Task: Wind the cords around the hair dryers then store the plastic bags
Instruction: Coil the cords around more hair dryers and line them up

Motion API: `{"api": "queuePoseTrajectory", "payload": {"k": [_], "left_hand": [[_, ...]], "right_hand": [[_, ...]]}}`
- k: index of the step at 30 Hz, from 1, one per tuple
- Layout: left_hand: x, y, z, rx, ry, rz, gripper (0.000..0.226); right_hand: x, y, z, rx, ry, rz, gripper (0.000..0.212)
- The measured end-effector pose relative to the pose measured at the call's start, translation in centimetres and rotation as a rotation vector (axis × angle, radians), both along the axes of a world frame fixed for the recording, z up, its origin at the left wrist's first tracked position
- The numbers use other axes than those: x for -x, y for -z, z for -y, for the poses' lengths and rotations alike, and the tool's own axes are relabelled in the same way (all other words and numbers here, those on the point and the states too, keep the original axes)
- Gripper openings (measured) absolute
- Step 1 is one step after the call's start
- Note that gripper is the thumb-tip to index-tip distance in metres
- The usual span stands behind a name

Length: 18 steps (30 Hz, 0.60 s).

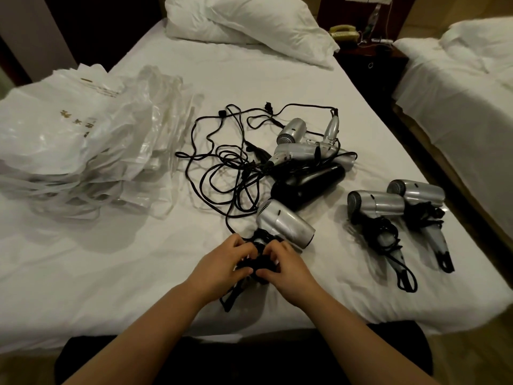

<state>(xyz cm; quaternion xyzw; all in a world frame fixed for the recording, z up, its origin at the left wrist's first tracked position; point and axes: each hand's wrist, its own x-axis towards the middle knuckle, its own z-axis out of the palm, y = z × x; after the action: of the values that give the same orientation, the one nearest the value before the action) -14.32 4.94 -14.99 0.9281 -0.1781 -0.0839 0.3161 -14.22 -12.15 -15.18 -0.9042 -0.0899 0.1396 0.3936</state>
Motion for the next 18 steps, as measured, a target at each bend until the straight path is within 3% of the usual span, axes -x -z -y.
{"api": "queuePoseTrajectory", "payload": {"k": [3,11,15,18], "left_hand": [[0.2,0.4,0.3,-0.039,-0.012,0.056,0.021],[1.1,1.0,0.4,0.212,-0.298,0.072,0.027],[0.6,1.0,0.1,0.239,-0.313,0.062,0.035],[0.7,1.0,0.1,0.225,-0.31,0.091,0.026]], "right_hand": [[0.0,0.2,-0.2,0.003,0.048,-0.005,0.025],[-0.1,0.0,-1.6,-0.177,0.185,-0.136,0.024],[-0.5,-0.5,-1.8,-0.176,0.172,-0.197,0.022],[-0.7,-0.8,-1.9,-0.186,0.207,-0.22,0.025]]}}
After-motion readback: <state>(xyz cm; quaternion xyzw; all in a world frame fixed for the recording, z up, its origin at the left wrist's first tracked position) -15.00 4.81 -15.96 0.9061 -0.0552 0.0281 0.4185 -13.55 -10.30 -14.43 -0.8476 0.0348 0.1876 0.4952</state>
